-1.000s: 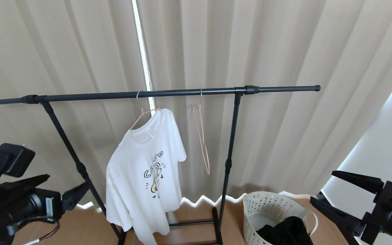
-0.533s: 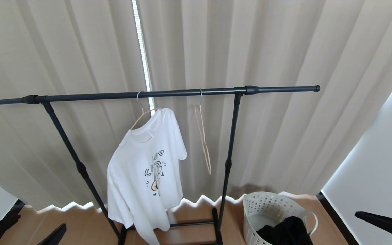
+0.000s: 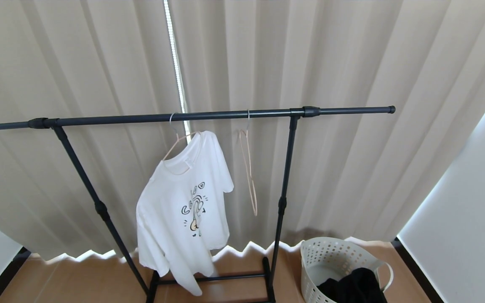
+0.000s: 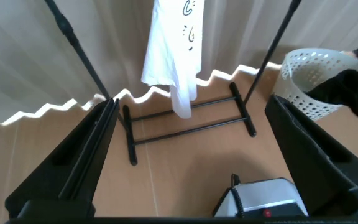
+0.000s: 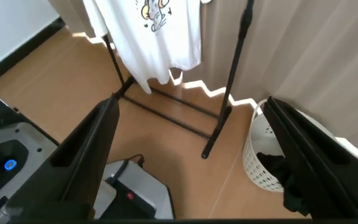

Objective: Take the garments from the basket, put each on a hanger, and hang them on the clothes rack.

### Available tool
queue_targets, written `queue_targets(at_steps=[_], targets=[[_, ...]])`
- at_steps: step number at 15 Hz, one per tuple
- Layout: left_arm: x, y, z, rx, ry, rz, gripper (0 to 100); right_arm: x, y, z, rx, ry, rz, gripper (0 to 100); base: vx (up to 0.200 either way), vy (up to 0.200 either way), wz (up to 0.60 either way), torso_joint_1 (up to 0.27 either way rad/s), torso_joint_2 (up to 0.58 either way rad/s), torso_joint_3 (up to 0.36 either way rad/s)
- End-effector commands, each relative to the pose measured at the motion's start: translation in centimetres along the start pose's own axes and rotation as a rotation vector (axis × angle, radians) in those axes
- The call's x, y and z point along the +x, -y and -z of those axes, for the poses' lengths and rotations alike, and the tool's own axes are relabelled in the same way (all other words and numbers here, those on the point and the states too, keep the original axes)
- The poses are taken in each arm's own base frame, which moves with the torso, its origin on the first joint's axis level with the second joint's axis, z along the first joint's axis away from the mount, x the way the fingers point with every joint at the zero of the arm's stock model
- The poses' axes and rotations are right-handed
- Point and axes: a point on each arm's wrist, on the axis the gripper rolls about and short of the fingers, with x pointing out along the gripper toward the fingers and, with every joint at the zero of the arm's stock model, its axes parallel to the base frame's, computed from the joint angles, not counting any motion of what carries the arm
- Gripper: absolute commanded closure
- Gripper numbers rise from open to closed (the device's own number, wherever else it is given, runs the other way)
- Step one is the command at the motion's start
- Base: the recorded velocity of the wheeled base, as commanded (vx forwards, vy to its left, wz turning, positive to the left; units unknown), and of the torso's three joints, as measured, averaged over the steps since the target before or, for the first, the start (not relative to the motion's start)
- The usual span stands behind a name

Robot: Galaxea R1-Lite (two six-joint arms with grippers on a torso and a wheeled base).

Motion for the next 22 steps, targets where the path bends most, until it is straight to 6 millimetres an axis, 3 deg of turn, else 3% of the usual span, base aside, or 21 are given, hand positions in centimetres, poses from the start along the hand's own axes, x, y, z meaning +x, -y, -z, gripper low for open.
queue_targets(at_steps=[1, 7, 13, 17, 22], targets=[[-1.1, -0.1, 0.5, -0.008, 0.132, 0.007, 0, -1.1, -0.4, 0.5, -0.023, 0.150, 0.100, 0, 0.000, 0.000, 0.00, 0.000, 0.00, 0.000], [-2.4, 0.3, 1.1, -0.030, 0.300, -0.234, 0, -1.5, -0.7, 0.8, -0.030, 0.246, 0.278, 0, 0.000, 0.000, 0.00, 0.000, 0.00, 0.000], [-2.6, 0.4, 1.2, -0.072, 0.331, -0.233, 0, -1.7, -1.0, 1.0, -0.068, 0.269, 0.172, 0, 0.000, 0.000, 0.00, 0.000, 0.00, 0.000], [-2.6, 0.4, 1.2, -0.072, 0.332, -0.236, 0, -2.1, -0.4, 1.1, -0.056, 0.312, 0.493, 0, 0.000, 0.000, 0.00, 0.000, 0.00, 0.000], [-2.6, 0.4, 1.2, -0.072, 0.332, -0.235, 0, -2.2, -0.3, 1.4, -0.048, 0.310, 0.506, 0, 0.000, 0.000, 0.00, 0.000, 0.00, 0.000]])
